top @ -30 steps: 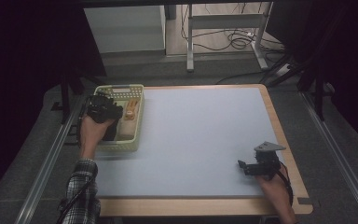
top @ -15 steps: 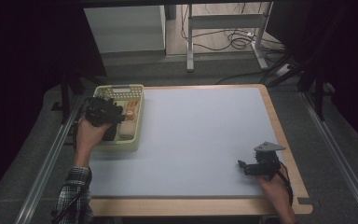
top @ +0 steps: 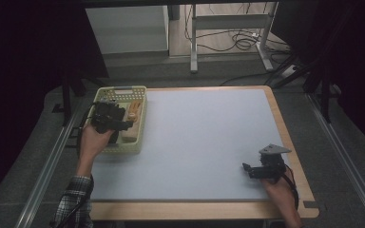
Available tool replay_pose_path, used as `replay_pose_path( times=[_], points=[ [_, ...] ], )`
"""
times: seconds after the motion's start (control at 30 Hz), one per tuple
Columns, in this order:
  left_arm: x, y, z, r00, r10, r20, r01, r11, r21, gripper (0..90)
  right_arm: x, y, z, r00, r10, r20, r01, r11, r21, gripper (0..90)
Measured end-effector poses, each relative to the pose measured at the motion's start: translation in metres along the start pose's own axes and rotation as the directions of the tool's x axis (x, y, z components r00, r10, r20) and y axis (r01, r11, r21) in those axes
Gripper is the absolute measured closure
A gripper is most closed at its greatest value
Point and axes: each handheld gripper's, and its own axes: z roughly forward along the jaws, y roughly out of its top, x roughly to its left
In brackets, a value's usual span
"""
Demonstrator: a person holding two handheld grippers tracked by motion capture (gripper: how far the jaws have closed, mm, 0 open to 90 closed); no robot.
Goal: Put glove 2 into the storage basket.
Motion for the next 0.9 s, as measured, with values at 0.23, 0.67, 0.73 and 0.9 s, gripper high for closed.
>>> replay_pose_path(
  times=[0.23,0.67,0.73,0.9],
  points=[
    [-0.014,0.0,-0.002,0.9973,0.071,0.02,-0.071,0.9968,-0.037,2.0,0.0,0.0,0.0,1.0,0.0,0.0,0.0,1.0,0.0,9.4],
    [-0.047,0.002,-0.002,0.982,0.157,0.105,-0.149,0.9858,-0.078,1.2,0.0,0.0,0.0,1.0,-0.001,0.001,0.001,1.0,0.003,9.4],
    [-0.052,0.002,-0.001,0.9793,0.169,0.11,-0.162,0.9839,-0.076,1.2,0.0,0.0,0.0,1.0,-0.001,0.001,0.001,1.0,0.003,9.5],
    [-0.066,0.001,0.001,0.9672,0.227,0.115,-0.218,0.9727,-0.079,1.2,0.0,0.0,0.0,1.0,-0.001,0.0,0.001,1.0,0.002,9.4]
  ],
)
